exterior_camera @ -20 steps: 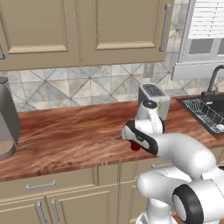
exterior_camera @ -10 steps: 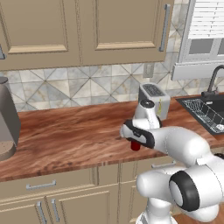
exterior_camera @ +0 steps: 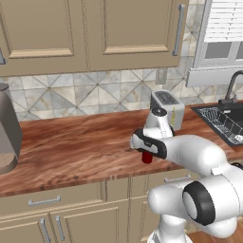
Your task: Four empty soda cans are scattered around the kitchen. Gather all the cans and cluster them next to the stove for recycling.
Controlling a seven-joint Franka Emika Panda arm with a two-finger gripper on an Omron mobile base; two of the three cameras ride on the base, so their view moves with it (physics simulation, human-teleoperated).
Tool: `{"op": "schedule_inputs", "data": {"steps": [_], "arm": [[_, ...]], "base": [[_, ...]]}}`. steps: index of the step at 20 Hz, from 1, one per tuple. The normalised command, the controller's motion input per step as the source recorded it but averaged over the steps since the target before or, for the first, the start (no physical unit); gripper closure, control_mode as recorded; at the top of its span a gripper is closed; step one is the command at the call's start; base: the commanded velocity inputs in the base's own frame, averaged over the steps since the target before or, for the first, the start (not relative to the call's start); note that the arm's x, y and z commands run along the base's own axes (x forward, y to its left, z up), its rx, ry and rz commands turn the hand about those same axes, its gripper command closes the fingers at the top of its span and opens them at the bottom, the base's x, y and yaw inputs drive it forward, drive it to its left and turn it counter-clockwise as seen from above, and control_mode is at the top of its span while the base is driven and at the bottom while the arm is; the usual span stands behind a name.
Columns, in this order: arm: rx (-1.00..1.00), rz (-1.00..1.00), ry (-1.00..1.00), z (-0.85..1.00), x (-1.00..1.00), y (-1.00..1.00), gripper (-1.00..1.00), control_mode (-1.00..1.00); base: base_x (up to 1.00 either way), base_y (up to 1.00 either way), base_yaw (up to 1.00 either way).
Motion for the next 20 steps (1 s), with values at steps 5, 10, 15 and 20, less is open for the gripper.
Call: {"op": "schedule_inputs", "data": {"steps": [5, 10, 15, 20], "arm": [[0.0, 0.0, 0.0, -0.12, 0.0, -0.06, -1.0, -1.0], [0.0, 0.0, 0.0, -0.11, 0.0, -0.05, -1.0, -1.0], [0.0, 0.0, 0.0, -0.15, 0.0, -0.01, -1.0, -1.0], [0.0, 0.0, 0.0, -0.18, 0.0, 0.0, 1.0, -1.0]], "base": [[0.0, 0.0, 0.0], [0.0, 0.0, 0.0], [0.0, 0.0, 0.0], [0.0, 0.0, 0.0]]}}
